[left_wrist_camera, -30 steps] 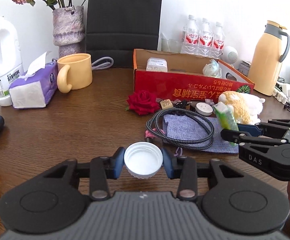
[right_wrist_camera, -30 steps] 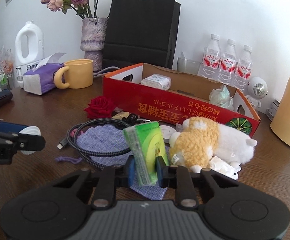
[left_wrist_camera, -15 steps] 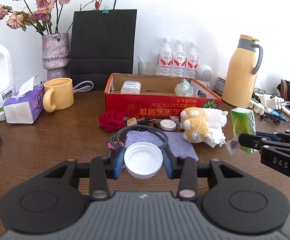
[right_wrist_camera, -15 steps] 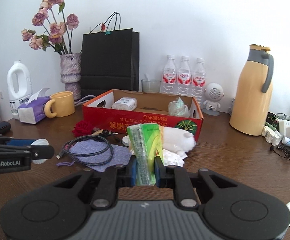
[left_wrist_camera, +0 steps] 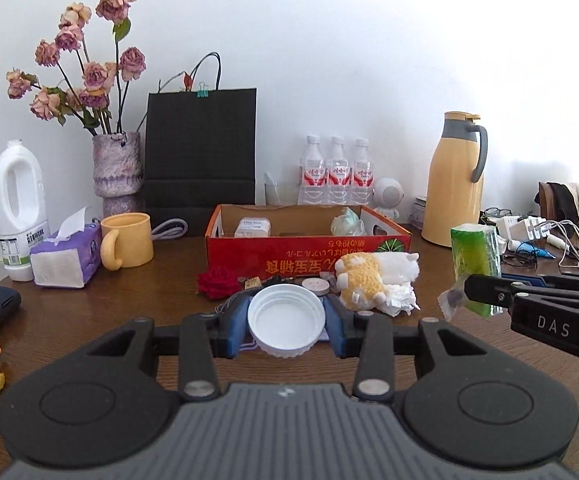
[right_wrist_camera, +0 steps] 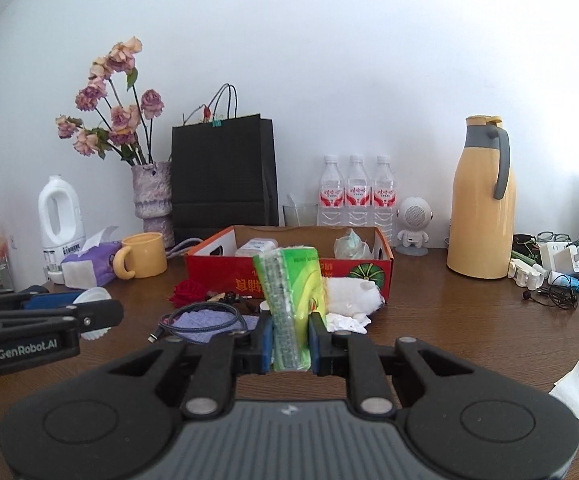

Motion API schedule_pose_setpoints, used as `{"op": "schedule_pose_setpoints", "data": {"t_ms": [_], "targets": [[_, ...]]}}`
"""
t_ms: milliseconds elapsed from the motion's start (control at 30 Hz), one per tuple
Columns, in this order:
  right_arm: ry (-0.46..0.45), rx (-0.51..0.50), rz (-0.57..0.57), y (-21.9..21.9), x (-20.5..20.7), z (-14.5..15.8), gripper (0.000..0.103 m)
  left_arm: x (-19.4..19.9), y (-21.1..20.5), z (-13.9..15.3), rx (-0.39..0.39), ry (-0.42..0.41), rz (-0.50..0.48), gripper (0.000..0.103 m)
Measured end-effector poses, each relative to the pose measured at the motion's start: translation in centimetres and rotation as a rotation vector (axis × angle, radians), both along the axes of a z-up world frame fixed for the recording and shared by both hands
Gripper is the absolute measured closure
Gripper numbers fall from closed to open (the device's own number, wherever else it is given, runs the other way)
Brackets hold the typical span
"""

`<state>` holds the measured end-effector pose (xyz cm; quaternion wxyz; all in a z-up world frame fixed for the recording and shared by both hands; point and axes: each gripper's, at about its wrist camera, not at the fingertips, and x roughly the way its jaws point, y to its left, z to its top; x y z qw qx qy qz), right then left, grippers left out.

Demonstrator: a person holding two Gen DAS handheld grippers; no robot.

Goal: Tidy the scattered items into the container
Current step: 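Carry cap and tissue pack over the box and release both inside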

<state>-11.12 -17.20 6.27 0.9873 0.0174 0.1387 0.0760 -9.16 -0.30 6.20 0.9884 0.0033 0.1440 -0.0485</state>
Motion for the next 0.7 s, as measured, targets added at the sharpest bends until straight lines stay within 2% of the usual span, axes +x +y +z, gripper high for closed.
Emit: {"op": "schedule_pose_setpoints", "data": {"t_ms": [133,300,467,700], "targets": [[-0.057,0.014,0.000,0.1,-0.4,0.6,0.086,-0.1,-0.2,0.0,0.015,-0.055,0.020,0.062],[-0.057,-0.005,0.001,0.3,2.1,1.4,0.086,2.0,-0.2,0.5,0.017,-0.097,0.044,0.062],[-0.054,0.001,0.006,0.5,7.1,2.5,0.086,6.4,-0.4,2.2,0.020,-0.145,0.047,0.062],[-0.043,0.051,-0.001,0.0,16.3,4.3,0.086,15.0,-1.1,4.0,0.027,-0.166,0.065,0.062]]}}
